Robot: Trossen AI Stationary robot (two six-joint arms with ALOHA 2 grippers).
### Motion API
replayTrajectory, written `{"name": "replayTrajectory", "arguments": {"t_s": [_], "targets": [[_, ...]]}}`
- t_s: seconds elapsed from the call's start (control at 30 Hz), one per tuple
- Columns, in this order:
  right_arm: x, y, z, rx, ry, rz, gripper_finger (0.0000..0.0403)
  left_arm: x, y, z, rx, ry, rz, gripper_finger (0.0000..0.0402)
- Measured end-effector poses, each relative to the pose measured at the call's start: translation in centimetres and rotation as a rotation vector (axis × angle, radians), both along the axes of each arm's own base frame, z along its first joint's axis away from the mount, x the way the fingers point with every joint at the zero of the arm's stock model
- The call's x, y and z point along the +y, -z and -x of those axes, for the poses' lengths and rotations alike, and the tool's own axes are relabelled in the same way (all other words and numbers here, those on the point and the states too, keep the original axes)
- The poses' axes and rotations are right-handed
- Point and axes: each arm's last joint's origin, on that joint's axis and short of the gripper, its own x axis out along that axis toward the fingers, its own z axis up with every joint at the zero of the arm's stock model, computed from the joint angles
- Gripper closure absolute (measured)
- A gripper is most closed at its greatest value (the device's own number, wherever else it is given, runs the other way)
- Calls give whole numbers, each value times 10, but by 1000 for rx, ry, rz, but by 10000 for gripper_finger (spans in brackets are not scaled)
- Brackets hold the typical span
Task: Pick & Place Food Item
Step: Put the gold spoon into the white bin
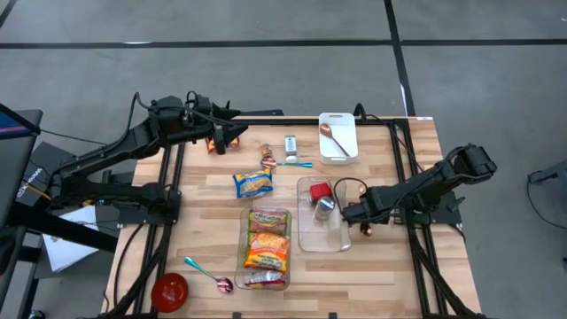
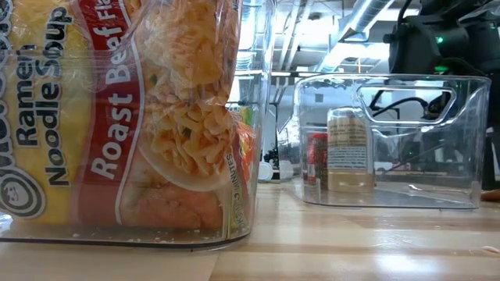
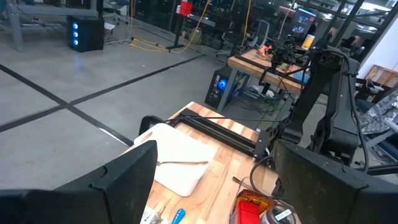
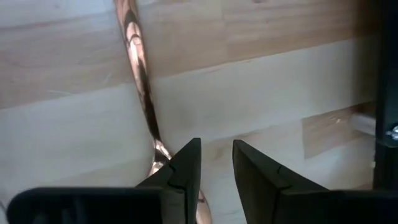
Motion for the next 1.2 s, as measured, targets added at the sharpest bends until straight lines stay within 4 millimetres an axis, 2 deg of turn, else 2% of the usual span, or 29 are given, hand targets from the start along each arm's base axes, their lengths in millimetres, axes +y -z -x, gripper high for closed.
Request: {"name": "replayTrajectory", "arguments": {"t_s": [0.43,1.2], "targets": [[-3,0,-4,-38,13,10,317,0,0,0,6,14,-16,88],[-52,0,-11,-35,-1,85,317,0,0,0,6,15,-15,88]]}}
